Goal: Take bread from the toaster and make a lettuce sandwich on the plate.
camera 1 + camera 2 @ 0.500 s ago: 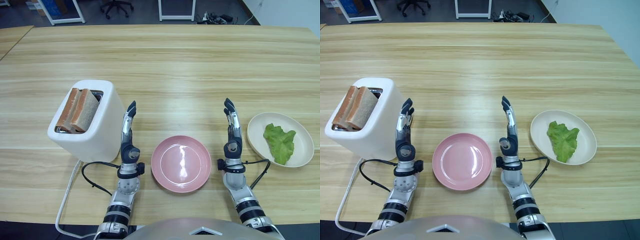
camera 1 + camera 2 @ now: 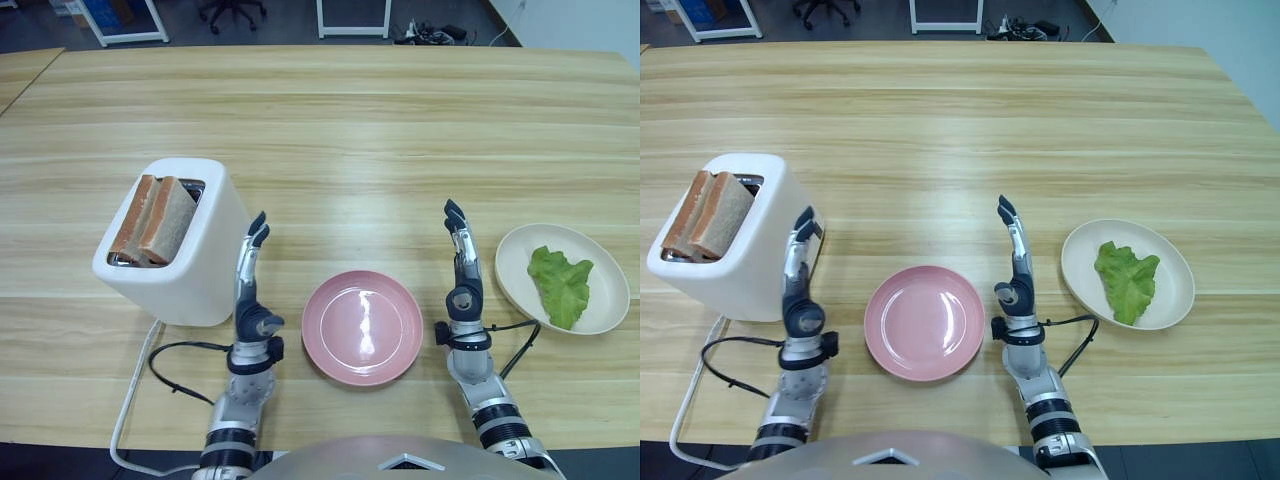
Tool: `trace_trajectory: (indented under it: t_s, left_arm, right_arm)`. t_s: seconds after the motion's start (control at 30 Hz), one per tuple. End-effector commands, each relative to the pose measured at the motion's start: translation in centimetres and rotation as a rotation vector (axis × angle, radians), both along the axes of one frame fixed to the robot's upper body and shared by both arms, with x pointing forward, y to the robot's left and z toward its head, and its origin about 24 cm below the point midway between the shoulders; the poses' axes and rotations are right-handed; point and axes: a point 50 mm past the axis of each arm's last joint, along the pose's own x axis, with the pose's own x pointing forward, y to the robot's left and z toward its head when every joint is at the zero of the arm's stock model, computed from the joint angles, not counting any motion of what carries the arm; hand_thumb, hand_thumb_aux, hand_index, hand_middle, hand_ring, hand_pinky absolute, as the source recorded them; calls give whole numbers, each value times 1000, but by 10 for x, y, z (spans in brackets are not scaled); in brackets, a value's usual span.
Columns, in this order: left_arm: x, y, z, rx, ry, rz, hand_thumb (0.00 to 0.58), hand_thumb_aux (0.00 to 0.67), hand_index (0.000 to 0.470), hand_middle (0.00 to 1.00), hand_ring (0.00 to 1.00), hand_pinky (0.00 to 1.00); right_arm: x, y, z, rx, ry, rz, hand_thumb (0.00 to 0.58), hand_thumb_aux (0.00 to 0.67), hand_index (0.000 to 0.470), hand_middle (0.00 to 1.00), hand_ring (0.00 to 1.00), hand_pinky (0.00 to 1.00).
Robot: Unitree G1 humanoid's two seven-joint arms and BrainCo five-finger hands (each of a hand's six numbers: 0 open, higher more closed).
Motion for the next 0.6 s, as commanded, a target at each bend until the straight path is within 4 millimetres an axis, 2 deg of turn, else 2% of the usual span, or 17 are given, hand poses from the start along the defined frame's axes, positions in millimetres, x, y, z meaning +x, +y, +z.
trace_trajectory:
  t_s: [0.03, 0.13, 0.27, 0.43, 0.6]
  left_arm:
    - [-20, 66, 27, 312, 9, 374, 0, 0, 0, 0, 0, 0]
    - [-27, 116, 36, 465, 126, 619, 0, 0, 0, 0, 0, 0]
    - [-21, 156, 45, 578, 254, 766, 0, 0, 0, 0, 0, 0]
    - [-7, 180, 47, 593, 369, 813, 0, 0, 0, 0, 0, 0]
    - [8, 182, 43, 588, 434, 782, 0, 0, 0, 0, 0, 0]
  right_arm:
    - [-5, -5, -8, -51, 31, -2, 0, 0, 0, 0, 0, 0]
    - [-5, -2, -8, -69, 29, 11, 0, 0, 0, 0, 0, 0]
    - [-4, -1, -9, -88, 28, 14, 0, 0, 0, 0, 0, 0]
    - [-2, 1, -11, -105, 28, 17, 0, 0, 0, 0, 0, 0]
    - [1, 3, -12, -124, 19, 24, 0, 0, 0, 0, 0, 0]
